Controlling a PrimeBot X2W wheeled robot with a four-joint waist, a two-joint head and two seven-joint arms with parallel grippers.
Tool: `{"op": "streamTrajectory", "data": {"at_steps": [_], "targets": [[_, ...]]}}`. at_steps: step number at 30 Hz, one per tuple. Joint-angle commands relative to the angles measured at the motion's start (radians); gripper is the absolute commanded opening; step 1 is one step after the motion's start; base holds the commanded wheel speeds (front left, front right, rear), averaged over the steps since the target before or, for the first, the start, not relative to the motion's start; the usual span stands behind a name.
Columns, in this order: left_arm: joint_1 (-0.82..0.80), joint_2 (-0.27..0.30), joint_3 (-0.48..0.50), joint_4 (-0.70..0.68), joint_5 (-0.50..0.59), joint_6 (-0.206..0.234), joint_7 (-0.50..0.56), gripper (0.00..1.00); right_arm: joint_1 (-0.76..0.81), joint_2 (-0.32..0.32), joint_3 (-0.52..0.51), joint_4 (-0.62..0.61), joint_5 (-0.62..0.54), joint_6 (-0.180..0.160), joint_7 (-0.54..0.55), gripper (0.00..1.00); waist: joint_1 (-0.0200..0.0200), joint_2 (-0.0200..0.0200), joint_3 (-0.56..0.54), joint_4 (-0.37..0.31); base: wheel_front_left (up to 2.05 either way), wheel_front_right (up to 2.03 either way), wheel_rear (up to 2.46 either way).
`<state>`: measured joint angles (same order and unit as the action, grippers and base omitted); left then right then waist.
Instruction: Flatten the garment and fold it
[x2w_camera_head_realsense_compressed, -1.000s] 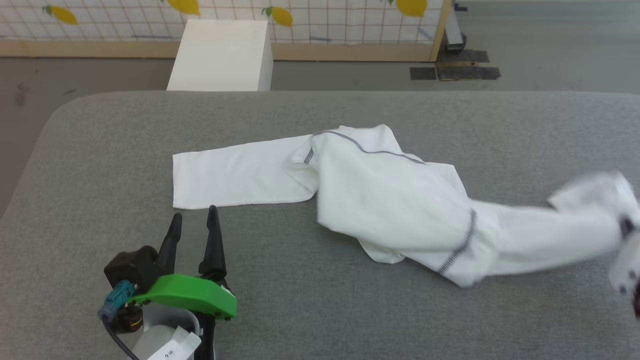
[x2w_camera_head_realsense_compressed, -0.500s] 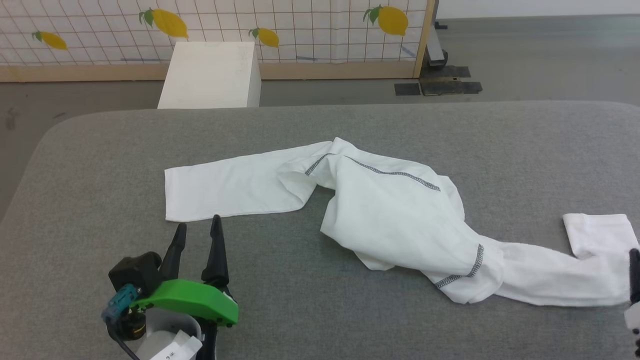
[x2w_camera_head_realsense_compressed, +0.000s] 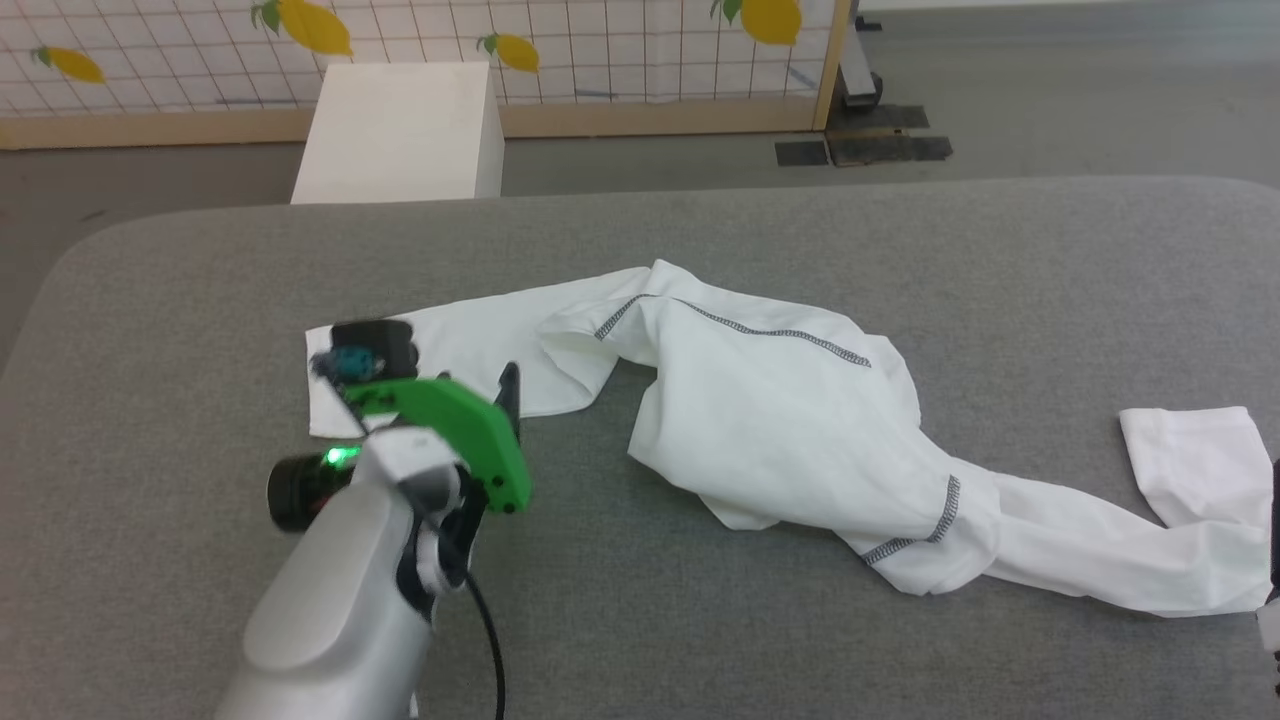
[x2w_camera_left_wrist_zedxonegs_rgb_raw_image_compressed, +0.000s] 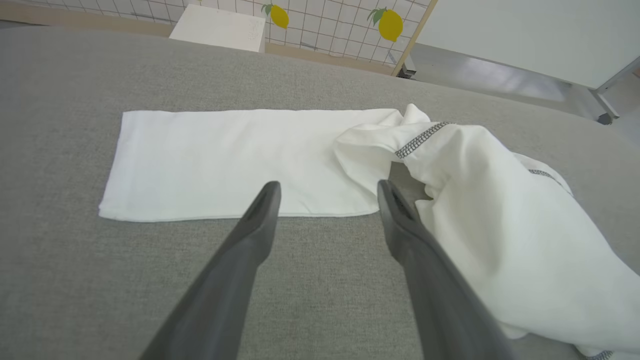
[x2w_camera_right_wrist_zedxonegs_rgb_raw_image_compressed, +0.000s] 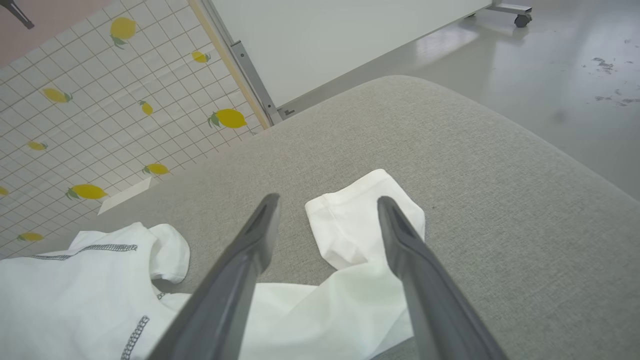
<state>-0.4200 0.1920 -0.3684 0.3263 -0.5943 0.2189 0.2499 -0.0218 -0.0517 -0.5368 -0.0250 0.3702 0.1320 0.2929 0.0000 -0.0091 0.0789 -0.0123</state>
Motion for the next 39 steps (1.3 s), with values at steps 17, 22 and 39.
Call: {"op": "streamTrajectory", "data": {"at_steps": [17, 22, 39], "targets": [[-0.370, -0.012, -0.212, 0.379, 0.105, -0.090, 0.382, 1.00, -0.097, 0.001, 0.094, 0.027, 0.019, -0.001, -0.011, 1.00, 0.0000, 0.0088, 0.218, -0.130, 0.00, 0.00, 0.00], [-0.371, -0.020, -0.214, 0.438, 0.098, -0.092, 0.376, 1.00, -0.111, 0.001, 0.100, 0.040, 0.021, -0.001, -0.024, 1.00, 0.0000, 0.0088, 0.237, -0.134, 0.00, 0.00, 0.00], [-0.281, 0.024, 0.067, 0.248, -0.095, -0.085, -0.010, 0.00, -0.069, 0.001, 0.109, 0.072, -0.024, -0.001, -0.021, 1.00, 0.0000, 0.0088, 0.091, 0.023, 0.00, 0.00, 0.00]]}}
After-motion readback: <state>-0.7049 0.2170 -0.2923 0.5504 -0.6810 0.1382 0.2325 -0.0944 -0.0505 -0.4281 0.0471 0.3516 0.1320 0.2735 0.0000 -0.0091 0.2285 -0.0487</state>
